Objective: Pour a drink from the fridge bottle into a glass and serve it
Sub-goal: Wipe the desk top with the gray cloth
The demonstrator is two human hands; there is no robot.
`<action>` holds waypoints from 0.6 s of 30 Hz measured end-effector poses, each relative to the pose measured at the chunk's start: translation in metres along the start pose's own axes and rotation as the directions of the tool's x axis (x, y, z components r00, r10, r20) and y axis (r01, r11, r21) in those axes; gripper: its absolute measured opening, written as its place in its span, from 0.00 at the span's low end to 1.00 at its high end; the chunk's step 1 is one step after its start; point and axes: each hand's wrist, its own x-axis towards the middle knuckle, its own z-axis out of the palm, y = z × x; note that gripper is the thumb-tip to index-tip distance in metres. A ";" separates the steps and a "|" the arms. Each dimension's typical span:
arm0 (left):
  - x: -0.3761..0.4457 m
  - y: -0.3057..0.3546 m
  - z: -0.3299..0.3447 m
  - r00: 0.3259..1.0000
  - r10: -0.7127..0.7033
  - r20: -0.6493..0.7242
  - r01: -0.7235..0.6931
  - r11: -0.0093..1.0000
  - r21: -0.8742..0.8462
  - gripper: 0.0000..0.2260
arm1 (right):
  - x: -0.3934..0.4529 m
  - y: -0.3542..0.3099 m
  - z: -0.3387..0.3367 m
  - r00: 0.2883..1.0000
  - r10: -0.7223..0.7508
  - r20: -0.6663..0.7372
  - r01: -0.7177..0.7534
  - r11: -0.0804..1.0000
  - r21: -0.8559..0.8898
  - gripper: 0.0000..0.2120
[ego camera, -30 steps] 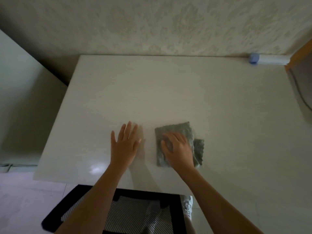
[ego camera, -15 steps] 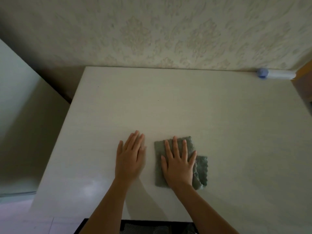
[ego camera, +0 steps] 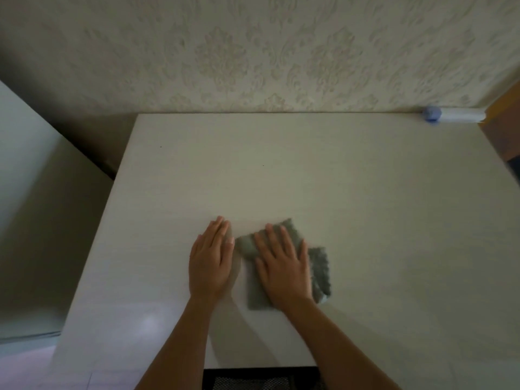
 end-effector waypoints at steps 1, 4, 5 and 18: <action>0.000 0.000 0.000 1.000 0.006 -0.010 -0.006 1.000 -0.001 0.21 | -0.001 0.020 -0.002 0.998 0.064 -0.018 -0.064 0.998 -0.008 0.24; 0.001 0.002 -0.001 1.000 -0.004 -0.013 0.004 1.000 0.001 0.21 | -0.012 0.087 -0.014 0.940 0.331 -0.080 -0.331 0.944 0.011 0.25; 0.001 0.003 -0.002 1.000 -0.009 -0.007 0.008 1.000 -0.004 0.22 | -0.017 0.104 -0.017 0.911 0.405 -0.079 -0.405 0.914 0.014 0.25; 0.001 0.008 -0.004 0.997 -0.060 0.049 0.057 0.997 0.061 0.30 | -0.010 0.000 0.001 0.949 0.315 0.008 -0.316 0.948 0.043 0.30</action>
